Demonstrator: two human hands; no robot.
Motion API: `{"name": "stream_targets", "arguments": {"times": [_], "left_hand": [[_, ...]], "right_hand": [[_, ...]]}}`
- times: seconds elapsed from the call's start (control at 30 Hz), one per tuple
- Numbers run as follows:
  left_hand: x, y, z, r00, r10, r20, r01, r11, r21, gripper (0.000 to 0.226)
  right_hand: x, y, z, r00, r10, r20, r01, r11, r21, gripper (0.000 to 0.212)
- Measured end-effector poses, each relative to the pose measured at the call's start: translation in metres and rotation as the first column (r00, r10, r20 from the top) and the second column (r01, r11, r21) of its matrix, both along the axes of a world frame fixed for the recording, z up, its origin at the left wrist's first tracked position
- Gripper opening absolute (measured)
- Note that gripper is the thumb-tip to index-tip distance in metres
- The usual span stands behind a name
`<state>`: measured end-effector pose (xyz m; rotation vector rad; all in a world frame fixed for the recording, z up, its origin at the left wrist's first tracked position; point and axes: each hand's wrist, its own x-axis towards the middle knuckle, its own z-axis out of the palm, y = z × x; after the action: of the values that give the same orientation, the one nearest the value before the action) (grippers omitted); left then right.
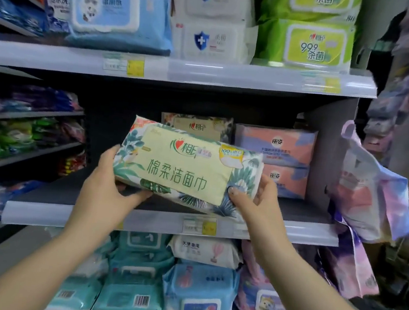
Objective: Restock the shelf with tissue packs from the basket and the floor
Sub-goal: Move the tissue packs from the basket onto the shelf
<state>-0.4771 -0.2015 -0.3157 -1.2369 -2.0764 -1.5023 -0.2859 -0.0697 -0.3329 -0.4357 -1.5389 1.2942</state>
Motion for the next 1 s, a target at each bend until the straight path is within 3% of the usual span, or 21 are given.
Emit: {"name": "stream_targets", "arguments": {"times": [0.17, 0.3, 0.37, 0.47, 0.57, 0.67, 0.77, 0.9, 1.0], "left_hand": [[-0.030, 0.037, 0.011, 0.998, -0.062, -0.013, 0.063, 0.990, 0.130, 0.075], [-0.050, 0.072, 0.017, 0.999, -0.033, -0.028, 0.038, 0.978, 0.204, 0.074], [-0.056, 0.087, 0.022, 0.998, -0.007, -0.069, 0.022, 0.974, 0.225, 0.070], [-0.060, 0.110, 0.031, 0.995, 0.019, -0.098, 0.005, 0.972, 0.234, 0.066], [-0.063, 0.137, 0.035, 0.997, 0.002, -0.080, 0.018, 0.970, 0.241, 0.065], [-0.069, 0.160, 0.027, 0.998, -0.036, -0.056, 0.046, 0.984, 0.171, 0.059], [-0.080, 0.178, 0.012, 0.994, -0.059, 0.087, 0.054, 0.996, 0.064, 0.055], [-0.085, 0.185, 0.006, 0.989, -0.051, 0.142, 0.054, 0.998, -0.020, 0.073], [-0.083, 0.180, 0.010, 0.985, -0.020, 0.169, 0.039, 0.993, -0.107, 0.082]], "right_hand": [[-0.033, 0.040, 0.031, 1.000, 0.003, 0.027, -0.004, 0.998, 0.055, 0.032], [-0.060, 0.074, 0.049, 0.992, -0.038, 0.123, 0.022, 0.990, 0.136, 0.035], [-0.070, 0.087, 0.055, 0.989, -0.092, 0.120, 0.079, 0.991, 0.111, 0.039], [-0.081, 0.102, 0.062, 0.972, -0.213, 0.102, 0.192, 0.963, 0.190, 0.028], [-0.089, 0.118, 0.071, 0.947, -0.317, 0.057, 0.299, 0.931, 0.208, 0.038], [-0.100, 0.138, 0.069, 0.916, -0.359, 0.181, 0.327, 0.927, 0.185, 0.034], [-0.112, 0.153, 0.056, 0.858, -0.437, 0.271, 0.366, 0.889, 0.275, 0.036], [-0.115, 0.167, 0.047, 0.729, -0.602, 0.324, 0.471, 0.786, 0.401, 0.042], [-0.110, 0.164, 0.038, 0.749, -0.572, 0.334, 0.438, 0.806, 0.398, 0.038]]}}
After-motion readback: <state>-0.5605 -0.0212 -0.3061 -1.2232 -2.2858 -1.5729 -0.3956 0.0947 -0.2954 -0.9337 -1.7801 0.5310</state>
